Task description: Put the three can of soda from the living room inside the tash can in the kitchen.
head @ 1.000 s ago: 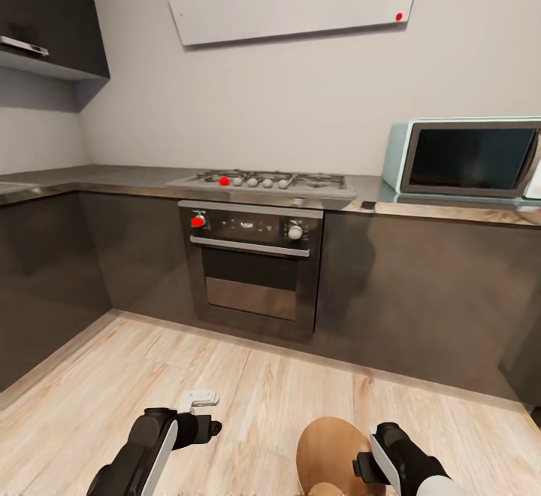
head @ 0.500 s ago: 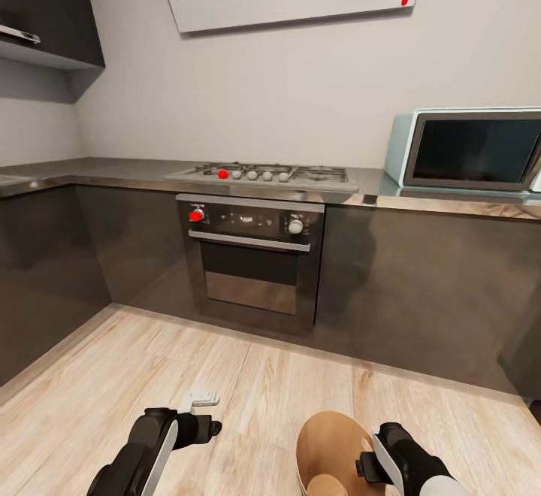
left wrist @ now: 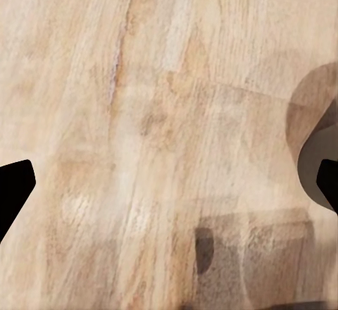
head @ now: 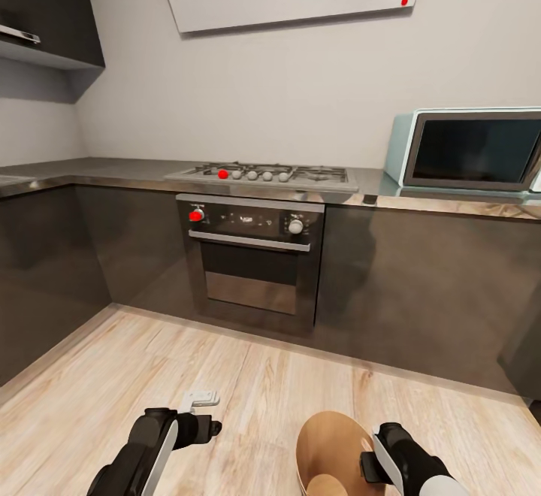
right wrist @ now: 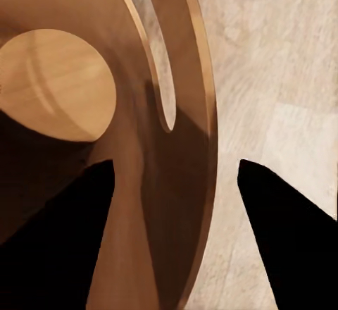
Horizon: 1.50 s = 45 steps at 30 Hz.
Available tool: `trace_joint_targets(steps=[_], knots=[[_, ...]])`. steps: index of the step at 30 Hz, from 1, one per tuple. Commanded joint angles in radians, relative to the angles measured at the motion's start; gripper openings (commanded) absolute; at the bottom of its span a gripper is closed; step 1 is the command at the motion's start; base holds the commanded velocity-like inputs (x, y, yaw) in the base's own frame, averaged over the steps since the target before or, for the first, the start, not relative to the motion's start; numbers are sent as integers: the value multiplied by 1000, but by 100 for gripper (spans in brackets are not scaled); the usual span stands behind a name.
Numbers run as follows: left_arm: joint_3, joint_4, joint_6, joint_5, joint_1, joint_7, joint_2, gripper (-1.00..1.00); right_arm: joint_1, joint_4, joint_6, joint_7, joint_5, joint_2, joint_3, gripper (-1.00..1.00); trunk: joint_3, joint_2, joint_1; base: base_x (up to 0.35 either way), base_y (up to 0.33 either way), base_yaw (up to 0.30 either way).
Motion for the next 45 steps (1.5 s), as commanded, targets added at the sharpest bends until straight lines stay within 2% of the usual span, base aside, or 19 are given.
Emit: trace_joint_targets(steps=[1,10,15,18,25,26,27,31,36,40,43,45], knots=[[0,0,0,0,0,0,0,100,0,0,0,0,0,0,0,-100,0,0,0,0,0,0],[0,0,0,-1,0,-1,0,100,0,0,0,0,0,0,0,-100,0,0,0,0,0,0],[-1,4,-82,-4,3,-4,-1,100,0,0,-1,0,0,0,1,-100,0,0,0,0,0,0],[-1,39,-126,-4,3,-5,0,100,0,0,-1,0,0,-1,1,-100,0,0,0,0,0,0],[-2,62,-148,-1,3,-6,2,100,0,0,-16,0,1,-1,2,-100,27,2,-3,0,0,0],[-1,67,-154,2,3,-5,6,100,0,-67,-28,3,-1,9,17,-100,31,2,-4,0,0,0],[-1,67,-154,2,3,-5,6,100,0,-77,-23,3,-1,10,24,-100,35,2,-4,0,0,0],[-1,67,-155,1,3,-5,6,100,0,-112,28,0,-1,13,64,-100,50,3,-6,0,0,0],[-1,68,-155,1,3,-4,6,100,0,-164,81,-1,-2,19,85,-100,70,4,-8,0,0,0],[-2,68,-155,1,3,-4,6,100,0,-221,153,-2,-2,33,93,-100,85,5,-10,0,0,0],[-2,68,-155,1,3,-4,6,100,0,-248,180,-3,-2,40,96,-100,94,26,-21,0,0,0],[-2,68,-155,1,3,-4,6,100,-3,-285,228,-3,-1,61,111,-100,101,40,-29,0,0,0]])
